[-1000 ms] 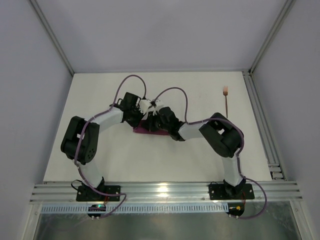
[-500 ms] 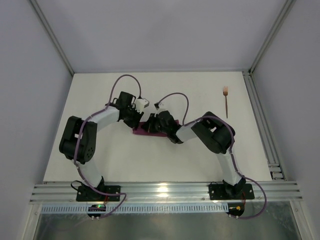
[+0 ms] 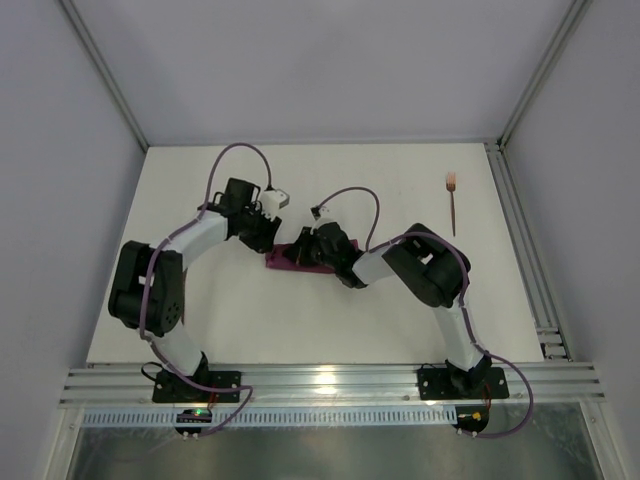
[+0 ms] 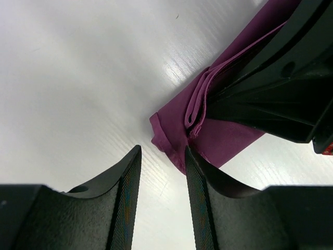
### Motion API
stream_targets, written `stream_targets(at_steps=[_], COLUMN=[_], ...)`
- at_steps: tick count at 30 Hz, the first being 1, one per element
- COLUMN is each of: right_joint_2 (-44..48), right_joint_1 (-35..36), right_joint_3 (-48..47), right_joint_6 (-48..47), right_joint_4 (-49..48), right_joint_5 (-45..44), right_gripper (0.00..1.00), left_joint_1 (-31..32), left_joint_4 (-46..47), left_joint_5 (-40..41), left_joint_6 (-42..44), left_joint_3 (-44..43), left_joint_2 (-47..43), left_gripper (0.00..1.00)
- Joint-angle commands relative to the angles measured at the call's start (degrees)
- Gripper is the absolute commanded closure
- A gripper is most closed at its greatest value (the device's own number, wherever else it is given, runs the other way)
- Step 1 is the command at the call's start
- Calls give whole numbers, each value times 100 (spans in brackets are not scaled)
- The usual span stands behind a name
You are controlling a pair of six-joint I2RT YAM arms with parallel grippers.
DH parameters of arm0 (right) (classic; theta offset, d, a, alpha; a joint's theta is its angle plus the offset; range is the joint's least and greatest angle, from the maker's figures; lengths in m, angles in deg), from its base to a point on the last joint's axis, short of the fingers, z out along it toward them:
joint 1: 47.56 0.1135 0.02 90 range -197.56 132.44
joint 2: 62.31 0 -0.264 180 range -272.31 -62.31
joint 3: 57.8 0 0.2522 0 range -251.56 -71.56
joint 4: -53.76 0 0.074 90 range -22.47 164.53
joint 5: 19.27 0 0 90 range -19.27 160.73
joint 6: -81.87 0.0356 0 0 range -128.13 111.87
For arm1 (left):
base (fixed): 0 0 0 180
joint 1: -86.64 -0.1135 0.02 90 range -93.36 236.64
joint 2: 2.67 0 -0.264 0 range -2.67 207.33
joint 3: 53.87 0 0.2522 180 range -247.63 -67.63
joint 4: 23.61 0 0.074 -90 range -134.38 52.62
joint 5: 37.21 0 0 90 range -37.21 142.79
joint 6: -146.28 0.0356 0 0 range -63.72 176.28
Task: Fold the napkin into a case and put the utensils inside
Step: Smooth out the smaller rectangle-folded napkin at the center of the board.
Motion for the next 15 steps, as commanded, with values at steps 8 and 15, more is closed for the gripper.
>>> stream_targets(at_steps=[8, 15], right_joint_2=[18, -61], right_joint_1=[29, 38], right_joint_3=[38, -120], right_joint_6=[-88, -193], right_joint_4=[130, 148], right_joint_5=[-77, 133], right_gripper=[96, 96], left_joint_1=[-38, -38], left_joint_4=[-457, -467], left_joint_5=[-341, -641], left_joint_6=[230, 160], left_joint_3=[-261, -279], left_joint_2=[255, 413], left_gripper=[67, 74])
